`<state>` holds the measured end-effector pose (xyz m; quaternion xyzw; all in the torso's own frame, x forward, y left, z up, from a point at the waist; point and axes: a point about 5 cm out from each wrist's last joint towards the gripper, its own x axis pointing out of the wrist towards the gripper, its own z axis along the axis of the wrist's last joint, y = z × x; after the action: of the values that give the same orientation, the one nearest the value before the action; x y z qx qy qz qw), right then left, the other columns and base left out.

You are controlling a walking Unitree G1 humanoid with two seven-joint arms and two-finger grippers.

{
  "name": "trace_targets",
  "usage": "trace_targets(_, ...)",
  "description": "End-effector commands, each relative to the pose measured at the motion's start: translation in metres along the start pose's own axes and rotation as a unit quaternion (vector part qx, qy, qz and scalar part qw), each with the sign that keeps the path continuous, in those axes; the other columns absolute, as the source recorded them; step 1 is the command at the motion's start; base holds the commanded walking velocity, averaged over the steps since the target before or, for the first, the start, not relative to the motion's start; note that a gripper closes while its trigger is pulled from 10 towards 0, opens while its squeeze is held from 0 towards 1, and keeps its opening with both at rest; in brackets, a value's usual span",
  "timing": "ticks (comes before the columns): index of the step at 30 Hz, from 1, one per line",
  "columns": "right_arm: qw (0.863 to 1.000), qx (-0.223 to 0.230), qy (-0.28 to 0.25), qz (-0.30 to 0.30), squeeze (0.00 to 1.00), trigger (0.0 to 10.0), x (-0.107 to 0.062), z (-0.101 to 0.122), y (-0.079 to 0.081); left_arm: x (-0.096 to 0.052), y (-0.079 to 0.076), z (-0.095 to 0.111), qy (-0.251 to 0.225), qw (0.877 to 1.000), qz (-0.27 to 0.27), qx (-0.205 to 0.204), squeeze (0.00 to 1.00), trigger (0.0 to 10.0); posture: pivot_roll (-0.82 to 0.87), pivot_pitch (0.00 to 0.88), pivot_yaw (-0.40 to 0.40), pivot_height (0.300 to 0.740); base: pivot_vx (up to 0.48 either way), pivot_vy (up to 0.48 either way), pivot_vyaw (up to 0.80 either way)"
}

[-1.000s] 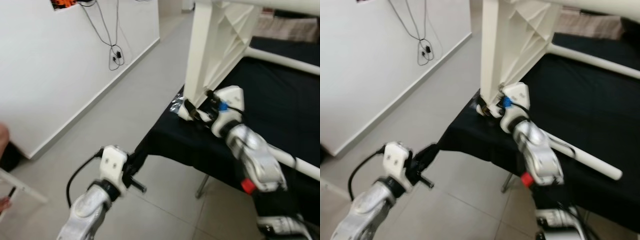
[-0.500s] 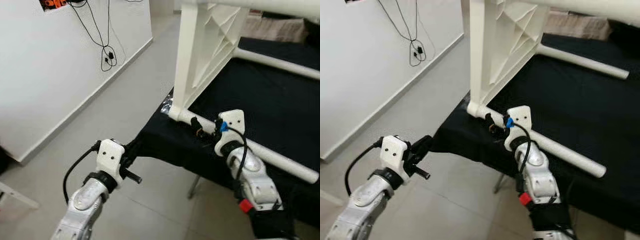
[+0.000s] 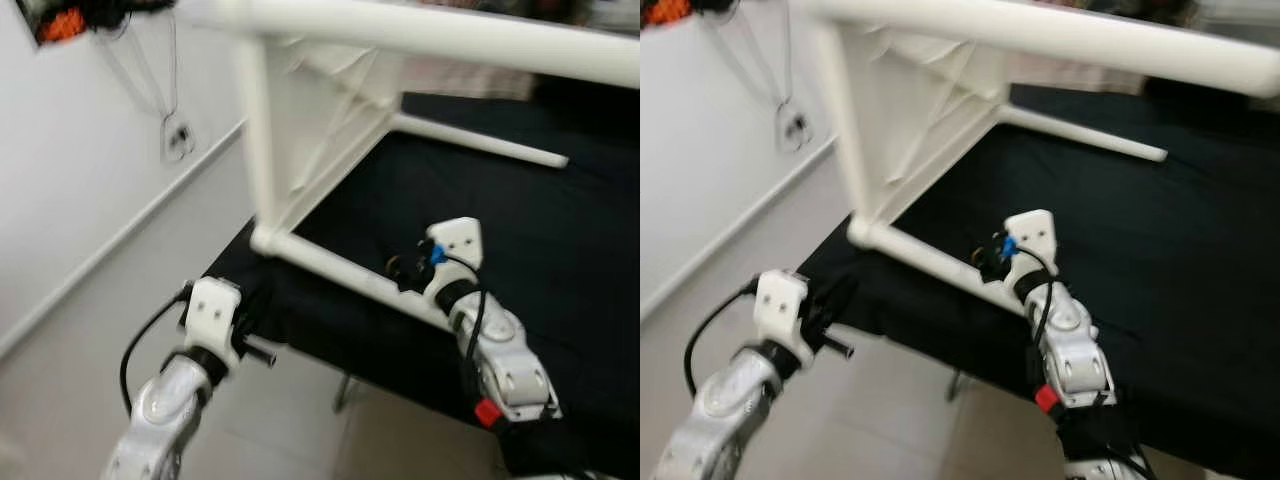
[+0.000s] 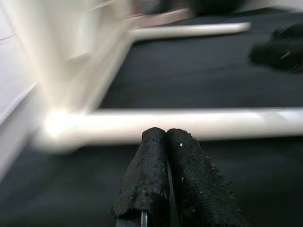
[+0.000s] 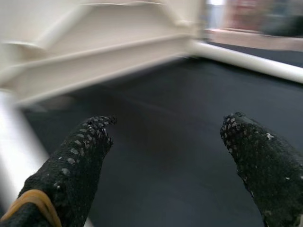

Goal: Building children table

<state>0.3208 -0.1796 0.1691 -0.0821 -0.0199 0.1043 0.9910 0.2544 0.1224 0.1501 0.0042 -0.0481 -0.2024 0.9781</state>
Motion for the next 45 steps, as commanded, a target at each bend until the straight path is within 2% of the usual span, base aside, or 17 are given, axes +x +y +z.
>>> trace_targets(1,1.0,0.007,-0.009,0.009,0.0,10.0,0.002,0.005,0.005,-0.002,0.007,-0.004,0.015,1.0,0.014,0.008,0.0,10.0,-0.07,0.082,0.055,0.74,0.0,0.0,-0.8)
trace_targets(15,0.999,-0.011,-0.034,0.041,0.0,10.0,0.004,0.017,0.015,-0.001,0.013,-0.004,0.016,0.999,0.035,0.015,0.0,10.0,-0.06,0.092,0.069,0.74,0.0,0.0,-0.8)
trace_targets(18,0.994,-0.023,-0.05,0.09,0.0,10.0,0.001,0.021,0.029,-0.002,0.014,-0.002,0.011,0.999,0.034,0.027,0.0,10.0,-0.06,0.094,0.07,0.74,0.0,0.0,-0.8)
trace_targets(19,0.994,-0.023,-0.05,0.09,0.0,10.0,0.001,0.021,0.029,-0.002,0.014,-0.002,0.011,0.999,0.034,0.027,0.0,10.0,-0.06,0.094,0.07,0.74,0.0,0.0,-0.8)
trace_targets(20,0.99,-0.033,-0.061,0.12,0.0,10.0,-0.001,0.025,0.038,-0.002,0.014,-0.002,0.013,0.999,0.036,0.025,0.0,10.0,-0.06,0.096,0.07,0.74,0.0,0.0,-0.8)
trace_targets(24,0.986,-0.05,-0.073,0.14,0.0,10.0,-0.002,0.03,0.044,-0.002,0.015,-0.003,0.017,0.999,0.042,0.02,0.0,10.0,-0.06,0.098,0.071,0.74,0.0,0.0,-0.8)
trace_targets(27,0.972,-0.118,-0.111,0.17,0.0,10.0,-0.006,0.043,0.05,-0.003,0.019,-0.004,0.021,0.998,0.054,0.016,0.0,10.0,-0.06,0.094,0.072,0.74,0.0,0.0,0.0)
trace_targets(28,0.972,-0.118,-0.111,0.17,0.0,10.0,-0.006,0.043,0.05,-0.003,0.019,-0.004,0.021,0.998,0.054,0.016,0.0,10.0,-0.06,0.094,0.072,0.74,0.0,0.0,0.0)
trace_targets(30,0.962,-0.166,-0.123,0.181,0.0,10.0,-0.007,0.048,0.051,-0.003,0.019,-0.005,0.025,0.998,0.058,0.015,0.0,10.0,-0.07,0.093,0.072,0.74,0.0,0.24,0.0)
trace_targets(38,0.958,-0.189,-0.128,0.175,0.0,10.0,-0.005,0.053,0.05,-0.002,0.019,-0.006,0.029,0.998,0.059,0.022,0.0,10.0,-0.06,0.093,0.067,0.74,0.0,0.48,0.0)
trace_targets(45,0.96,-0.172,-0.127,0.18,0.0,10.0,-0.004,0.053,0.051,-0.001,0.019,-0.005,0.023,0.998,0.062,0.019,0.0,10.0,-0.06,0.096,0.064,0.74,0.0,0.48,0.0)
